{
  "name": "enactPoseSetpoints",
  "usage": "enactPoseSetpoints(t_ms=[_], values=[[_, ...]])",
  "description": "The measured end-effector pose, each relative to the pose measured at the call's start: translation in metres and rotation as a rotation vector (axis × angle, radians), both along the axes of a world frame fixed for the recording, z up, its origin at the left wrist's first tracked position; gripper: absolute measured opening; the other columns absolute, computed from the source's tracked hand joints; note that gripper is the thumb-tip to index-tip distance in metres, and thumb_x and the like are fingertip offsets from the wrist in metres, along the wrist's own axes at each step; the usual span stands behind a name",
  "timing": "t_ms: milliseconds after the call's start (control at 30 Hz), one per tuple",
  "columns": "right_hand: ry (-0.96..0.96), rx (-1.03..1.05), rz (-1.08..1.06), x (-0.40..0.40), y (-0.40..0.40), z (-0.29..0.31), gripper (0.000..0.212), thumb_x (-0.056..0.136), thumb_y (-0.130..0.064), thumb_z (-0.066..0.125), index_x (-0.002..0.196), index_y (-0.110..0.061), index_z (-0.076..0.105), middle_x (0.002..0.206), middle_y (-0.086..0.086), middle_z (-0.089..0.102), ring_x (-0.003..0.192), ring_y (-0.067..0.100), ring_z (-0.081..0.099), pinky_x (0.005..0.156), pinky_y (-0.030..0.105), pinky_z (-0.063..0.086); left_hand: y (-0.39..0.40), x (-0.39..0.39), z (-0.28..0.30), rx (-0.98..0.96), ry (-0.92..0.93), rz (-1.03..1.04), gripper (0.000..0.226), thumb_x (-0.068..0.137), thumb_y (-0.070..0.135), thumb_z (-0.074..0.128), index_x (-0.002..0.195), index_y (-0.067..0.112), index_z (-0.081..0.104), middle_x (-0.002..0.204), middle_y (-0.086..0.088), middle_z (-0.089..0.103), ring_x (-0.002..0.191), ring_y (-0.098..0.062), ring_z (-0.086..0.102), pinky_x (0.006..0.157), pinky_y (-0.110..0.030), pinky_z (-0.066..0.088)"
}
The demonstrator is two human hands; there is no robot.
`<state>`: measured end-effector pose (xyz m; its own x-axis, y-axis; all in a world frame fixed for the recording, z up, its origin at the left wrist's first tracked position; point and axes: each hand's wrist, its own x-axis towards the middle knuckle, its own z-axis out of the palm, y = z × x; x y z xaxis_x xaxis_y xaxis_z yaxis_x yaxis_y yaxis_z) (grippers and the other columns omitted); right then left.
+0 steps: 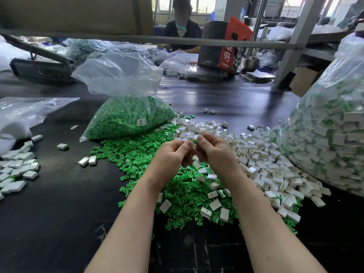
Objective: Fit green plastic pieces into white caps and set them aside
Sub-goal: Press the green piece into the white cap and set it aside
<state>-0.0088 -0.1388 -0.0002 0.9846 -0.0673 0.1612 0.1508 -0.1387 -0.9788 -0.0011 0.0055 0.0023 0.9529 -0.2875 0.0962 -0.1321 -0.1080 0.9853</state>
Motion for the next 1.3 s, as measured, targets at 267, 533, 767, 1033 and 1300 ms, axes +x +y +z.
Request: enactPoseSetpoints(t_ms=[267,533,767,1033,1300], values=[[-0.053,-0.048,0.049,0.0,0.001,0.0,0.032,0.101,-0.02,0.049,0.071,-0.018,0.058,0.057,-0.007,0.05,0.059,0.015,0.045,0.062,0.035,0.038,-0.001,-0.003,0.003,0.002,-0.05,0.011,0.034,0.103,0.024,0.047,0.086,-0.001,0.062,0.065,-0.007,0.056,0.053,-0.008,0.047,0.052,-0.015,0.039],[0.037,-0.096,0.208,0.001,-0.004,-0.004,0.035,0.103,-0.015,0.045,0.068,-0.019,0.05,0.054,-0.012,0.045,0.055,0.011,0.04,0.058,0.029,0.035,0.004,-0.002,-0.001,0.077,-0.025,-0.062,0.029,0.104,0.021,0.043,0.09,-0.003,0.054,0.072,-0.003,0.044,0.064,-0.011,0.039,0.062,-0.025,0.034],[0.092,-0.164,0.284,-0.002,-0.007,-0.005,0.025,0.103,-0.012,0.045,0.084,-0.002,0.056,0.056,-0.009,0.044,0.046,0.001,0.039,0.046,0.012,0.033,0.008,0.004,-0.012,0.108,0.008,-0.131,0.029,0.104,0.018,0.043,0.08,0.021,0.058,0.06,0.018,0.048,0.058,0.001,0.043,0.056,-0.011,0.037],[0.103,-0.304,0.297,-0.001,-0.009,-0.004,0.025,0.103,-0.018,0.048,0.088,-0.003,0.063,0.059,-0.008,0.046,0.051,0.006,0.039,0.049,0.017,0.033,0.01,0.007,-0.015,0.143,0.043,-0.156,0.02,0.104,0.017,0.044,0.104,0.012,0.063,0.11,-0.018,0.064,0.098,-0.014,0.057,0.1,-0.034,0.047],[0.075,-0.21,0.255,-0.001,-0.005,-0.006,0.027,0.103,-0.015,0.048,0.078,-0.01,0.056,0.059,-0.006,0.046,0.05,0.002,0.04,0.05,0.014,0.035,0.004,0.005,-0.013,0.119,-0.019,-0.066,0.031,0.103,0.012,0.044,0.075,0.017,0.053,0.063,0.01,0.046,0.056,0.0,0.042,0.056,-0.012,0.037]])
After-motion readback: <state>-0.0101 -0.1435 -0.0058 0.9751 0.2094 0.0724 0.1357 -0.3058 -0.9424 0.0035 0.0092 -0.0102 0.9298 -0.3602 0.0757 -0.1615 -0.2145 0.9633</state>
